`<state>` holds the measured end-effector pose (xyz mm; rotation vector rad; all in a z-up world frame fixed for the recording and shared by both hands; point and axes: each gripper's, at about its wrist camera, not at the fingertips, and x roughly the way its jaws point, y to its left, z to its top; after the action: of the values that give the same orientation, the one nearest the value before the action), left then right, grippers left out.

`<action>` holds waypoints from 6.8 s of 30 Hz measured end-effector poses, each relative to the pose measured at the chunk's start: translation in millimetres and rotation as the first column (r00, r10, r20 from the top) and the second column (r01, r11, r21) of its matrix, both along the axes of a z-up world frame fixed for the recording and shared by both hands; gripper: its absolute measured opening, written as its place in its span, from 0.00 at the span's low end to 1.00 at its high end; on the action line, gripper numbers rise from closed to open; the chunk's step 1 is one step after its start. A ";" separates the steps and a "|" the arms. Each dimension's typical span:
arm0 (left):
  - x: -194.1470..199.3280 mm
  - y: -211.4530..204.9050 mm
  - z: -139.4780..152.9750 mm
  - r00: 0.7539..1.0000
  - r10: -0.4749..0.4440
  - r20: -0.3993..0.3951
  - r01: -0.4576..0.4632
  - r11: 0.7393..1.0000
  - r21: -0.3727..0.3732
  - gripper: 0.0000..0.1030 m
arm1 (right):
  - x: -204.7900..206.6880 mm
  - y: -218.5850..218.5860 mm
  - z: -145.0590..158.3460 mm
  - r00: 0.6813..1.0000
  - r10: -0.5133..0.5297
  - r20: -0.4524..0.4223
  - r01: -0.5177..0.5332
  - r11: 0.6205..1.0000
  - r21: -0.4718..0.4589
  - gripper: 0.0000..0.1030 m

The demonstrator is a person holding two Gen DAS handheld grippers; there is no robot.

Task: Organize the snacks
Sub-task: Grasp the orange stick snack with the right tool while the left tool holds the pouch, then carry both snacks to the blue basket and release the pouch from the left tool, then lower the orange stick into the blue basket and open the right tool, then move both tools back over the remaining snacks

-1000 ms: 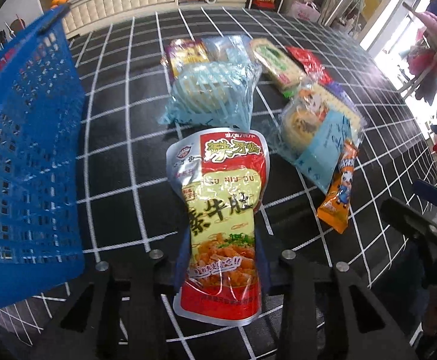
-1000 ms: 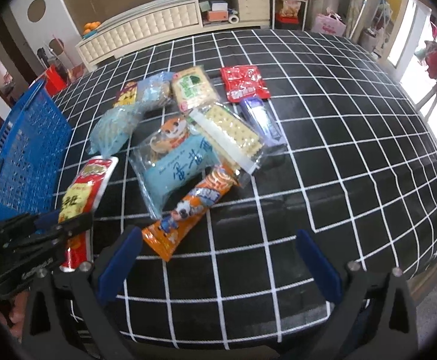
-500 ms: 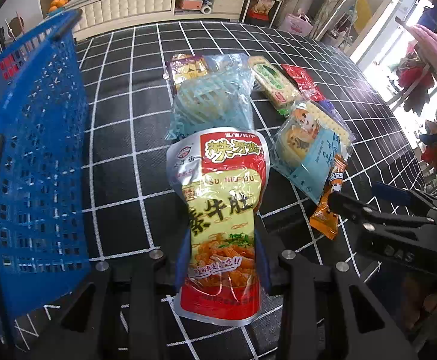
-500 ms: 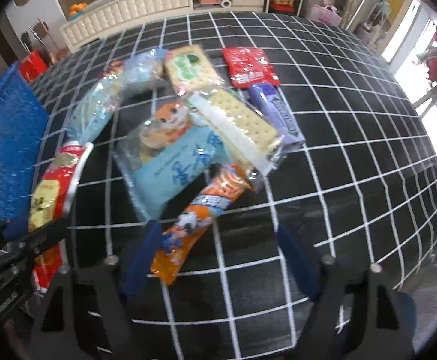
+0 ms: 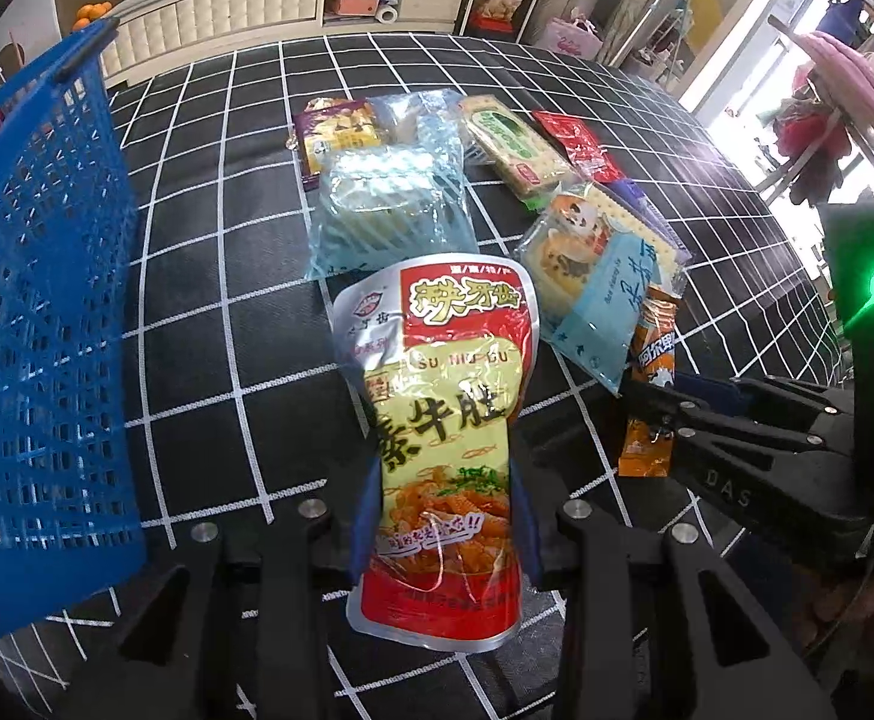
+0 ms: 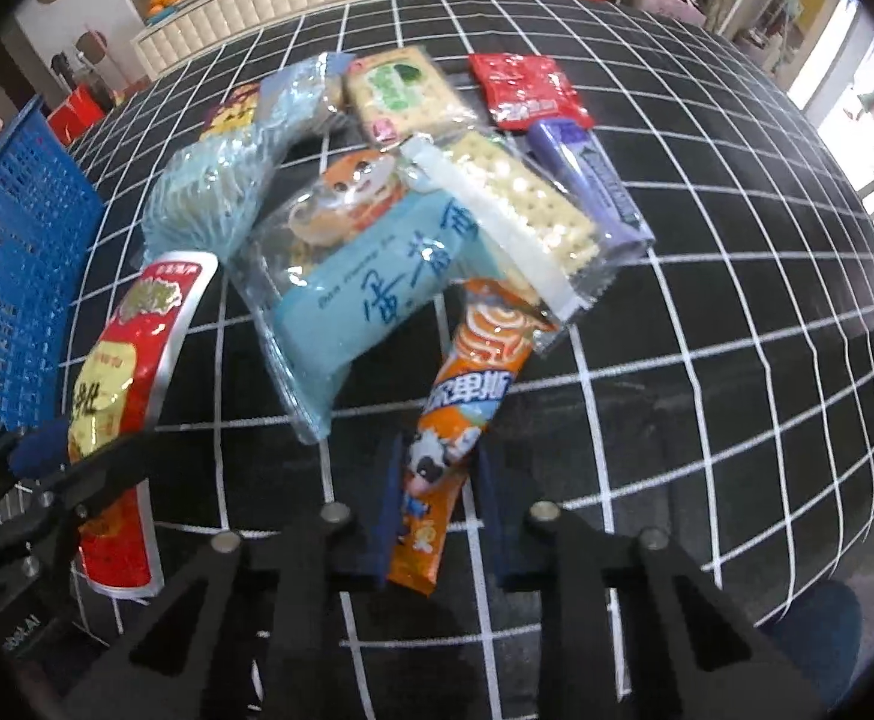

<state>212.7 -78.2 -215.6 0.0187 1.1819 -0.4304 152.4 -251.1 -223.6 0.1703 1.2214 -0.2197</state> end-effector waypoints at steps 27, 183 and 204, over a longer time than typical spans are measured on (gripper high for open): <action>-68.8 42.8 110.2 0.973 0.053 0.224 -0.050 0.999 -0.020 0.34 | -64.7 66.3 130.4 0.928 0.192 0.319 -0.194 0.981 -0.026 0.17; -39.4 128.1 177.7 0.958 0.133 0.256 -0.163 0.981 0.100 0.68 | -8.6 113.2 167.2 0.927 0.271 0.259 -0.275 0.961 -0.023 0.71; -5.4 -4.9 131.6 0.987 0.056 0.147 -0.073 0.992 0.107 0.76 | -17.0 -19.0 127.6 0.970 0.128 0.209 -0.143 0.988 0.058 0.79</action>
<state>207.3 -83.1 -84.0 0.1070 1.0599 -0.2998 135.4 -270.1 -96.0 0.1678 1.0321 -0.0365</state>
